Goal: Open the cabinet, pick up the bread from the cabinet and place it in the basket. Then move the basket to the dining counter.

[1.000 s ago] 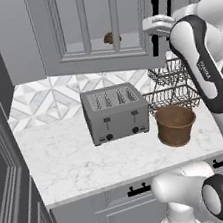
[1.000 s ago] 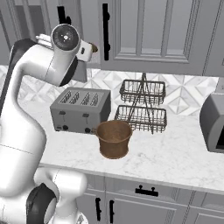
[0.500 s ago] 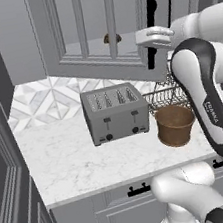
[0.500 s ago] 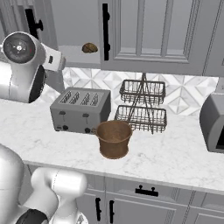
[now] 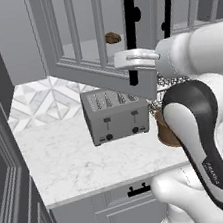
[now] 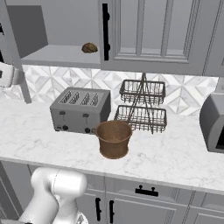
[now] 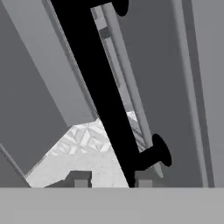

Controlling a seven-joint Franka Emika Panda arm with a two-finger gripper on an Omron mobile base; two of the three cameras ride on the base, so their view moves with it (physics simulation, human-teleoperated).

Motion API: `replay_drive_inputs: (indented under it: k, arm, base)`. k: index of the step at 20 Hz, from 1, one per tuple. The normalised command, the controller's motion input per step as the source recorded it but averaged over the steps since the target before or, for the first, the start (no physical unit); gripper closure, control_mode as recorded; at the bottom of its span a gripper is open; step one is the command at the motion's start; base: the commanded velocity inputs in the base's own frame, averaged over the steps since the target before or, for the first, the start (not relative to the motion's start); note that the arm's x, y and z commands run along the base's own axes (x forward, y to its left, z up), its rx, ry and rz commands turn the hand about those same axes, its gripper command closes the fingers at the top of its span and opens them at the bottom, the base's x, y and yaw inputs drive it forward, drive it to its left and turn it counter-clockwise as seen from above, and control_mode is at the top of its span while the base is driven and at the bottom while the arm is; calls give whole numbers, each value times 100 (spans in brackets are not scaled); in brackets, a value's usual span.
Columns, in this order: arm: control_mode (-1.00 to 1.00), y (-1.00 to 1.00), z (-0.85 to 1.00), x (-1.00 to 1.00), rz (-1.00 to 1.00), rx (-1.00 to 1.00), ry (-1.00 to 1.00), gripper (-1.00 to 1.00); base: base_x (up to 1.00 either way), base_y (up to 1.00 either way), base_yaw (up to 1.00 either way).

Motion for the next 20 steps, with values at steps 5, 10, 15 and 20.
replay_drive_inputs:
  k: [5,10,15,20]
  arm:
    - [-100,-65,0,-100,0,0,5,-100]
    - [-100,-100,4,-29,0,1,15,-100]
    - [-100,-93,3,47,2,15,45,-100]
    - [-100,-5,-2,73,0,30,51,-100]
  base:
    - [0,0,0]
    - [0,0,0]
    - [0,0,0]
    - [0,0,0]
